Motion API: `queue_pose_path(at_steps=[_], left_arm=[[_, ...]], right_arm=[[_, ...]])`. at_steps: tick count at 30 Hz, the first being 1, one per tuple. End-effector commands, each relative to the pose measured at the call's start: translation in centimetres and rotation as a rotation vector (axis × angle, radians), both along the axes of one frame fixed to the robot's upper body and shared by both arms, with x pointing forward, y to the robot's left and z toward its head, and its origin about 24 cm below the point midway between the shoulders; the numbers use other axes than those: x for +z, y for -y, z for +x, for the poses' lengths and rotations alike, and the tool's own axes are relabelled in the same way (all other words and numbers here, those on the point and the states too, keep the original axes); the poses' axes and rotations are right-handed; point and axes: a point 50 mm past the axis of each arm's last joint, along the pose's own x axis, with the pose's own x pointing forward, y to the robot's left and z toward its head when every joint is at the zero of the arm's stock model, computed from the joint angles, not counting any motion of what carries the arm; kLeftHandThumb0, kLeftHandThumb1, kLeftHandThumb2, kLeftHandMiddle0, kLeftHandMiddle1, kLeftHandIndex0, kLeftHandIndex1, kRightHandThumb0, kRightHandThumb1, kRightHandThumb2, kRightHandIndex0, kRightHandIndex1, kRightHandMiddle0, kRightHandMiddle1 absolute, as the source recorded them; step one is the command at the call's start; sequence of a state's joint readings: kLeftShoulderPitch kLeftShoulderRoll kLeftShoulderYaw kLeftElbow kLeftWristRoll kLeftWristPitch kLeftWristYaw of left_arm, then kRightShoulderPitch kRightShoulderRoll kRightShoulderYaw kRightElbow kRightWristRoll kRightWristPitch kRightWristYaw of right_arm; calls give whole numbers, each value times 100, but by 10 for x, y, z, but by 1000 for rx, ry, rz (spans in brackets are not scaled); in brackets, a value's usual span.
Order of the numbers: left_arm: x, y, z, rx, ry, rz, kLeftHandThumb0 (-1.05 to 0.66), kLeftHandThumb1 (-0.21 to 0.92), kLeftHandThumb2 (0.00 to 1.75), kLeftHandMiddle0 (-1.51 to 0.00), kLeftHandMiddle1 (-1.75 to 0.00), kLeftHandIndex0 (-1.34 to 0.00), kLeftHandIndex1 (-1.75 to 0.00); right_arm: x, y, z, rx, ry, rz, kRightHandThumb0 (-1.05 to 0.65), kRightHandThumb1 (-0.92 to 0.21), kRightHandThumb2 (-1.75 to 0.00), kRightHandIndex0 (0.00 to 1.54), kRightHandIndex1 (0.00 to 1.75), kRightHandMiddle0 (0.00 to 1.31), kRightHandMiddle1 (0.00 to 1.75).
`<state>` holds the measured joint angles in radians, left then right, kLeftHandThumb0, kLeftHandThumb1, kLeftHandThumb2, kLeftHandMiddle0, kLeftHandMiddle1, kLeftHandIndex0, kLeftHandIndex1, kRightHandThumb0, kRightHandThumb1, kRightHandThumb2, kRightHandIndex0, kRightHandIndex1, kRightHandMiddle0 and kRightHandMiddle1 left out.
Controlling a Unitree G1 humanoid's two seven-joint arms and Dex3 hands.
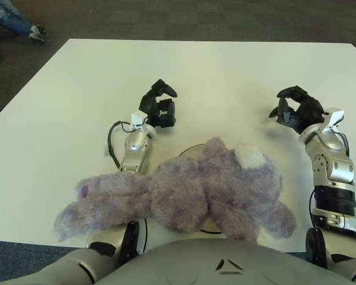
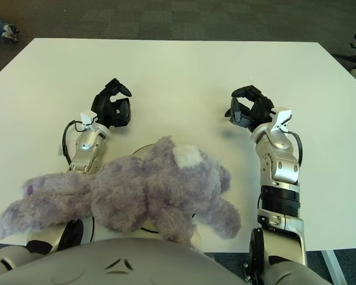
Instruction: Put the doll into the plate.
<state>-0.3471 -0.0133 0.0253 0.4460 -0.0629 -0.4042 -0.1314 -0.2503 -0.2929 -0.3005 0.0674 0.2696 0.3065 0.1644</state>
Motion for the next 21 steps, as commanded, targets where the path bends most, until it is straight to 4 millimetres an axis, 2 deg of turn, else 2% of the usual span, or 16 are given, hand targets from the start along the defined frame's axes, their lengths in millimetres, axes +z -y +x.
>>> queue_pose_path(at_steps=[1,11,21], left_arm=[[-4,-4,0,-3,-7,6,-44,44,116,-117,-175,-51,-175],[-5,-5,0,-6,-5,2,-44,45,115,-116,-175,-51,-175],[-6,-5,1,-3,-13,-6,-44,45,114,-115,-175,-50,-175]], right_arm=[[3,-2,4,5,69,84,-1,-24,-132,74,160,51,162],[-2,-4,6,-19,117,152,-1,-27,-130,60,157,58,170],[-12,-11,4,-81,99,131,-1,-24,-136,57,162,61,173]])
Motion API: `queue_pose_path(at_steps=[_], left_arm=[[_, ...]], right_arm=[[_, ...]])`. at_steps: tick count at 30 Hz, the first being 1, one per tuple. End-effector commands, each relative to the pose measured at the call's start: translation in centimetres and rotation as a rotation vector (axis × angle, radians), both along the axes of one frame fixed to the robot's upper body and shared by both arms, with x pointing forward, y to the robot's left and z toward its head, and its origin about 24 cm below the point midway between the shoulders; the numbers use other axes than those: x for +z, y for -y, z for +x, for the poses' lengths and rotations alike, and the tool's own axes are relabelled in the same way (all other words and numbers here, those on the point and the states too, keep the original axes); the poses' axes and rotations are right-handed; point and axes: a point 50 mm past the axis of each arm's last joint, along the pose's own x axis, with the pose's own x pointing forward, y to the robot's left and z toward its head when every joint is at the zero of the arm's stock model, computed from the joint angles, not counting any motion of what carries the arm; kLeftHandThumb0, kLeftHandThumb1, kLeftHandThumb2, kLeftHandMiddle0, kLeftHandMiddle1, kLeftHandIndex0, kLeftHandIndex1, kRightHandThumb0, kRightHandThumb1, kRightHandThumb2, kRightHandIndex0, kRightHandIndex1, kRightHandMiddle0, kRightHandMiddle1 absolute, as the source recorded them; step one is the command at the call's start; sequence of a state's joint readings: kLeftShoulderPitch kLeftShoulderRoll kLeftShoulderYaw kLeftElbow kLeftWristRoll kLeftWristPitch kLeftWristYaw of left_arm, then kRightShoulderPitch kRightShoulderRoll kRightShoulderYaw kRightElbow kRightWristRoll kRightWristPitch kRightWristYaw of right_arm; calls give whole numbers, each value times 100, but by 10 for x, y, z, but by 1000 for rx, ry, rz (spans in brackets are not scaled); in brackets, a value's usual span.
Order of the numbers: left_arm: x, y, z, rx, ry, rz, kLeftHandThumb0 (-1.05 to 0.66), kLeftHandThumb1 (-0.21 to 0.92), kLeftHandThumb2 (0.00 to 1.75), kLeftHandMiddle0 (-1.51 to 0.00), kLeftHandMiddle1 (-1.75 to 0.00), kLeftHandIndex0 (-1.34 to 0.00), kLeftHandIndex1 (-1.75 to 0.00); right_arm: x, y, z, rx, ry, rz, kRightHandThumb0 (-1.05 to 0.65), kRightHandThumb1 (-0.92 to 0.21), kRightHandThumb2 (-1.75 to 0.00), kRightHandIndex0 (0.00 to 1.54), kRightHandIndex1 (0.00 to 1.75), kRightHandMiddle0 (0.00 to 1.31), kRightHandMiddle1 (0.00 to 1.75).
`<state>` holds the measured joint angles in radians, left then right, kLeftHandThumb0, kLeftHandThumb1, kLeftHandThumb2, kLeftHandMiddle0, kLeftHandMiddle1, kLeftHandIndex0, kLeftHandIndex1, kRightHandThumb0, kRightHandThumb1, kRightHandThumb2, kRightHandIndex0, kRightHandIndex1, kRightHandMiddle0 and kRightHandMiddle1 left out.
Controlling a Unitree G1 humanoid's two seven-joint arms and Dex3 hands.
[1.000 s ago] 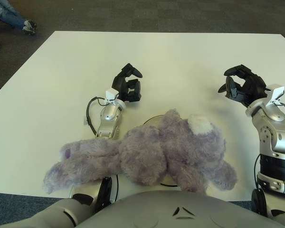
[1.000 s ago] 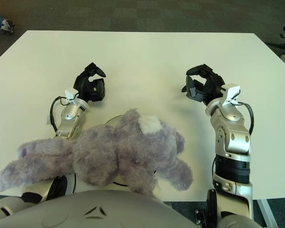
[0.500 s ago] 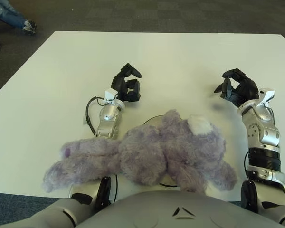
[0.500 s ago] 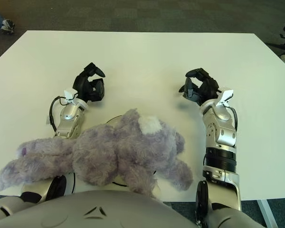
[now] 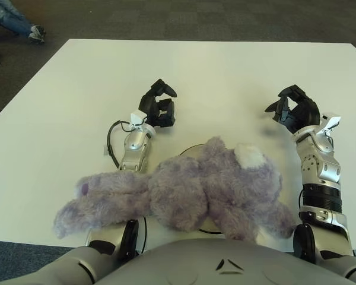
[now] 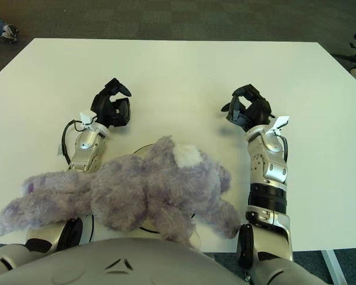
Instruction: Put the doll into the plate.
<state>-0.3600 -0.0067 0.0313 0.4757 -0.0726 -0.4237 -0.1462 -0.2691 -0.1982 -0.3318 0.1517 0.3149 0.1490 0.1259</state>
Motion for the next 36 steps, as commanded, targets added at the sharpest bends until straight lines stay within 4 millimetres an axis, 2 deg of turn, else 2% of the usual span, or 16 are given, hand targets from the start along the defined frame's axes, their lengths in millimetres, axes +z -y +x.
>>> queue_pose_path(at_steps=[1,3,6,12,19,35,36], left_arm=[[-5,-3,-1,4,-16,-5,-44,45,114,-115,-175,-50,-175],[-5,-4,-1,5,-20,-7,-44,45,114,-115,-175,-50,-175],[-6,-5,-1,8,-28,-10,-44,45,114,-117,-175,-50,-175],[-7,-6,-2,16,-32,-10,-44,43,117,-118,-175,-52,-175],[-9,-7,-3,23,-40,-4,-45,42,119,-120,-175,-53,-175],[-12,-8,-3,37,-59,-8,-44,43,118,-122,-175,-52,-175],[-12,-8,-3,39,-60,-9,-44,43,118,-122,-175,-52,-175]], right_arm=[[-3,-3,0,-19,1,1,-1,-24,-137,57,162,60,174],[-10,-7,-1,-47,-19,-5,-1,-23,-139,58,165,60,174],[-28,-21,-9,-172,37,-221,-1,-16,-147,65,171,61,170],[-33,-24,-14,-182,171,-373,-1,-9,-152,75,174,70,154],[-42,-2,-8,-201,161,-370,-1,-4,-154,80,175,76,145],[-46,-4,-5,-247,214,-294,-1,9,-168,90,175,84,146],[-44,-5,-5,-250,221,-290,-11,1,-161,95,175,79,152]])
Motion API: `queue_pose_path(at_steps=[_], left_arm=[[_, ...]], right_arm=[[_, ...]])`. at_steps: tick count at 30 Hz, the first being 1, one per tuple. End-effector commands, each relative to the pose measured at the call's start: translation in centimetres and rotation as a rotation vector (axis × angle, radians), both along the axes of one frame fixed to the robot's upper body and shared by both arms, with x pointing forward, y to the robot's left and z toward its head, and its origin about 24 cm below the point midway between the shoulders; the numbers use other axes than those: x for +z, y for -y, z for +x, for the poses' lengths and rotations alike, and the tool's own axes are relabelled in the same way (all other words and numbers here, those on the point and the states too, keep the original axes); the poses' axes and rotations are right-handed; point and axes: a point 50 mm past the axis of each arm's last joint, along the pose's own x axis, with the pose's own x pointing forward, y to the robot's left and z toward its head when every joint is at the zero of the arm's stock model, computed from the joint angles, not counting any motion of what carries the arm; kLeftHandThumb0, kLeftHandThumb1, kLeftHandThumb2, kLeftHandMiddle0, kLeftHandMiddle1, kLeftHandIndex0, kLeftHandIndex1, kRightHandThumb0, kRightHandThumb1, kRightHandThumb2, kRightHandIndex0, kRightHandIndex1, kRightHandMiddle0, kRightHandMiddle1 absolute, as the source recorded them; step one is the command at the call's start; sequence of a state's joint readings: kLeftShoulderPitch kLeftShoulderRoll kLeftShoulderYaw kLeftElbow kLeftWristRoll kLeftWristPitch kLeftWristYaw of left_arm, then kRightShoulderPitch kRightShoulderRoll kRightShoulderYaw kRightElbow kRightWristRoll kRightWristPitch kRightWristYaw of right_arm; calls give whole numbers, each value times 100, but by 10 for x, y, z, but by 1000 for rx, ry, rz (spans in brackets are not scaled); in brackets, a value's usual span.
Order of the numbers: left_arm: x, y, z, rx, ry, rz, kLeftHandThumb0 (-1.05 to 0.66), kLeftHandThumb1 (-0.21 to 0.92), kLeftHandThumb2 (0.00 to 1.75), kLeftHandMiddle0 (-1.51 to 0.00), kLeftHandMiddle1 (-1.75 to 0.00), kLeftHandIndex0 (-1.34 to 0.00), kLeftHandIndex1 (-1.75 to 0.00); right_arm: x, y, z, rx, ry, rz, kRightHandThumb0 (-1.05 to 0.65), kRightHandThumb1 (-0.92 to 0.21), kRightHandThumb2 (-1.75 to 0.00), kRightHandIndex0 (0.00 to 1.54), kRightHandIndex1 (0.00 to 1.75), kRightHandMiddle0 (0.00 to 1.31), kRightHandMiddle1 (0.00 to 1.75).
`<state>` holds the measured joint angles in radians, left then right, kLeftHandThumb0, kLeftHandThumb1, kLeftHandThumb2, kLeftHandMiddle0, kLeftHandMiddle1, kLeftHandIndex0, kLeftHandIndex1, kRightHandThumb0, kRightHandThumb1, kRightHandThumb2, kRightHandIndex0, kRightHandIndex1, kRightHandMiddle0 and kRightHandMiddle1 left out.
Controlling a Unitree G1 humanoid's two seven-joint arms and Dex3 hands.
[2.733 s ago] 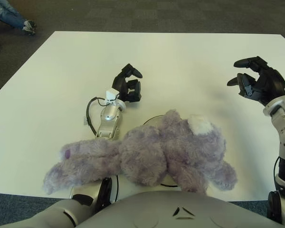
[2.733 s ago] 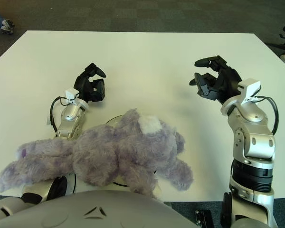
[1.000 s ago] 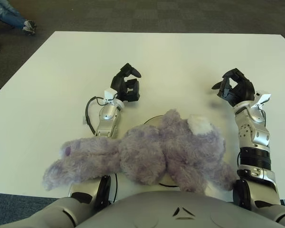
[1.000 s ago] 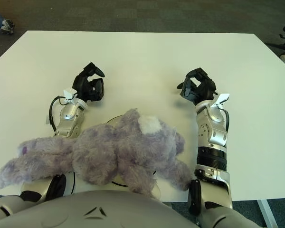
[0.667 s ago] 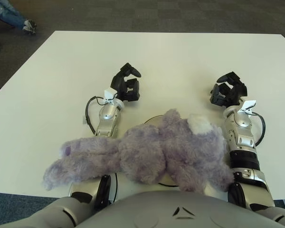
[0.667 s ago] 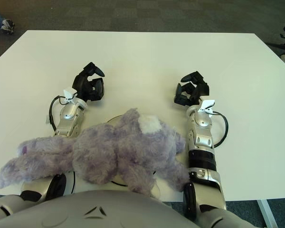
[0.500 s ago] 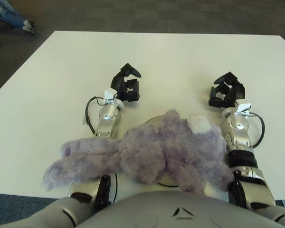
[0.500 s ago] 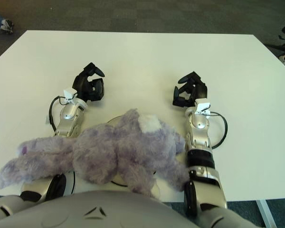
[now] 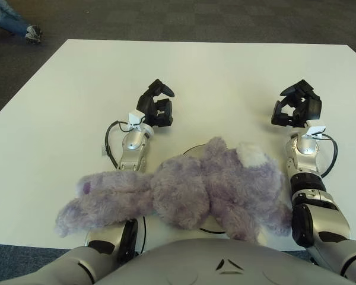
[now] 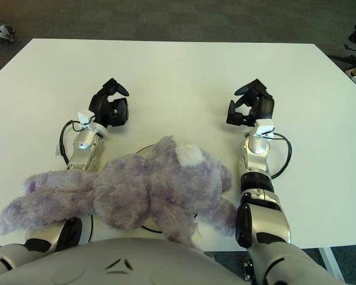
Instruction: Put the doll into the plate.
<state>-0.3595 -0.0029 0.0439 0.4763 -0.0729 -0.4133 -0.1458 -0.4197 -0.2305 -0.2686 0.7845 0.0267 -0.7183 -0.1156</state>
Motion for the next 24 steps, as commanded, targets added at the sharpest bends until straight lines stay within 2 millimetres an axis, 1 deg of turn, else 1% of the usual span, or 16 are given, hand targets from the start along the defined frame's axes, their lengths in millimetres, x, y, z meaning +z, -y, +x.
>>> queue_pose_path(at_steps=[1,2,4,6,12,18,24], left_arm=[[-11,-4,-3,28,-50,-11,-44,43,118,-122,-175,-53,-175],[-11,-4,-3,28,-50,-12,-44,43,118,-122,-175,-53,-175],[-11,-4,-3,29,-50,-12,-45,42,118,-121,-175,-53,-175],[-12,-4,-3,31,-51,-15,-45,42,119,-121,-175,-53,-175],[-12,-3,-4,44,-56,-26,-45,41,120,-121,-175,-54,-175],[-13,-3,-3,59,-63,-32,-45,41,120,-120,-175,-54,-175],[-13,-3,-3,71,-74,-38,-45,41,120,-121,-175,-54,-175]], right_arm=[[-26,-8,-15,-13,-62,54,-24,-13,-148,102,175,72,160],[-25,-9,-15,-15,-61,60,-32,-21,-140,107,175,67,165],[-25,-9,-15,-17,-62,64,-39,-28,-134,112,175,63,170],[-26,-9,-15,-23,-69,89,-43,-32,-130,114,175,60,172],[-30,-9,-14,-21,-110,195,-48,-33,-131,122,175,61,174],[-32,-8,-13,-3,-158,276,-49,-31,-132,125,175,62,175],[-32,-8,-13,23,-196,322,-49,-30,-134,126,175,63,175]])
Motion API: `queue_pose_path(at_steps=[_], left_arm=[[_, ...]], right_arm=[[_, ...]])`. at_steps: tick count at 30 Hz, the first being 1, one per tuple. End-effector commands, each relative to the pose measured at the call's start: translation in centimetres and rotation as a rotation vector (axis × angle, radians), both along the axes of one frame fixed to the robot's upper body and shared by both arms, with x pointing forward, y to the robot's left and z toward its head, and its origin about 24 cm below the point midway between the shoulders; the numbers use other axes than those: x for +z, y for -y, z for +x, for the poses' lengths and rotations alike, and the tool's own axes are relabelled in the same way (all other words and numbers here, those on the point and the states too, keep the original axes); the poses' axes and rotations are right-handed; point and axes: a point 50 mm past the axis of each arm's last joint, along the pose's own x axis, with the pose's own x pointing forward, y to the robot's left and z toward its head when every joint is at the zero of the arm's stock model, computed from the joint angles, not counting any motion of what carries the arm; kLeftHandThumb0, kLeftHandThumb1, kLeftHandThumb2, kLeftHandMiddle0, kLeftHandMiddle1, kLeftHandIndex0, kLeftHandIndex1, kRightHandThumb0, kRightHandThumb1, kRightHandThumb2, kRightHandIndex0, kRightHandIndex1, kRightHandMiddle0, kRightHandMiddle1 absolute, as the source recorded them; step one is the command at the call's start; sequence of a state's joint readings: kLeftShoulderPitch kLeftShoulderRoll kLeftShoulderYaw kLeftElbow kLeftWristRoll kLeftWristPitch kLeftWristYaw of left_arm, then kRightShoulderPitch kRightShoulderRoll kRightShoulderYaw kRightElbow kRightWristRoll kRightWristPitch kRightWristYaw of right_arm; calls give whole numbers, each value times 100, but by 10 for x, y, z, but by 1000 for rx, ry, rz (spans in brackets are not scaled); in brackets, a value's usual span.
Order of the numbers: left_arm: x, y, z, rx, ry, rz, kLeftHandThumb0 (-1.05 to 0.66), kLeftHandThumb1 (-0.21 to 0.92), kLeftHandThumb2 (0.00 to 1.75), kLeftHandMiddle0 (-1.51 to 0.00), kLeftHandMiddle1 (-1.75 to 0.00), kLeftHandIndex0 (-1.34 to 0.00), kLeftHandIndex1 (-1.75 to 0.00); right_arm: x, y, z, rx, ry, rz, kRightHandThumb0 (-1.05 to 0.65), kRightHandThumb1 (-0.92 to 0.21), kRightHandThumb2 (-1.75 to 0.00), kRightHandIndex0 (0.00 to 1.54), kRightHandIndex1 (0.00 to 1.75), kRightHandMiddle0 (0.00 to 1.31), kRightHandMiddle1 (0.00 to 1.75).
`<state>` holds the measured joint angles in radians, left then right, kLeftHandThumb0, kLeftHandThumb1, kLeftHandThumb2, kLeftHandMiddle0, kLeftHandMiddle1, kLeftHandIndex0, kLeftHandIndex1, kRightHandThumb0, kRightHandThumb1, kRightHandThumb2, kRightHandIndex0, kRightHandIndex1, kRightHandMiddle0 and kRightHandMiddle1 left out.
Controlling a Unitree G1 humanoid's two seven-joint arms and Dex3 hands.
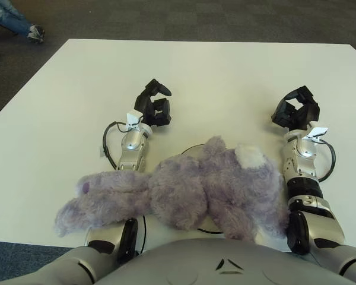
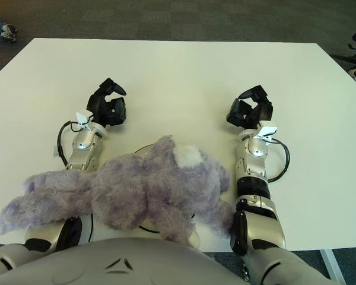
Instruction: Put the doll into the plate.
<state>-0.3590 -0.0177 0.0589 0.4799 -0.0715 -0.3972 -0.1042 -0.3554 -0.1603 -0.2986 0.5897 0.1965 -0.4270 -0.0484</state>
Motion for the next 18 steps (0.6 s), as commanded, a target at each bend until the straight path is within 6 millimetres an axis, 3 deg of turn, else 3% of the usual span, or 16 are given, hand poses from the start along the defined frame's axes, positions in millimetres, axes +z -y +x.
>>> queue_pose_path(at_steps=[1,18], left_arm=[[-11,-2,-4,26,-51,-13,-45,41,120,-121,-175,-54,-175],[-13,-1,-5,138,-85,-25,-45,39,122,-121,-175,-55,-175]], right_arm=[[-21,-5,-11,10,-82,82,-49,-30,-134,126,175,63,175],[-14,-9,-19,122,-165,145,-50,-27,-138,127,175,66,175]])
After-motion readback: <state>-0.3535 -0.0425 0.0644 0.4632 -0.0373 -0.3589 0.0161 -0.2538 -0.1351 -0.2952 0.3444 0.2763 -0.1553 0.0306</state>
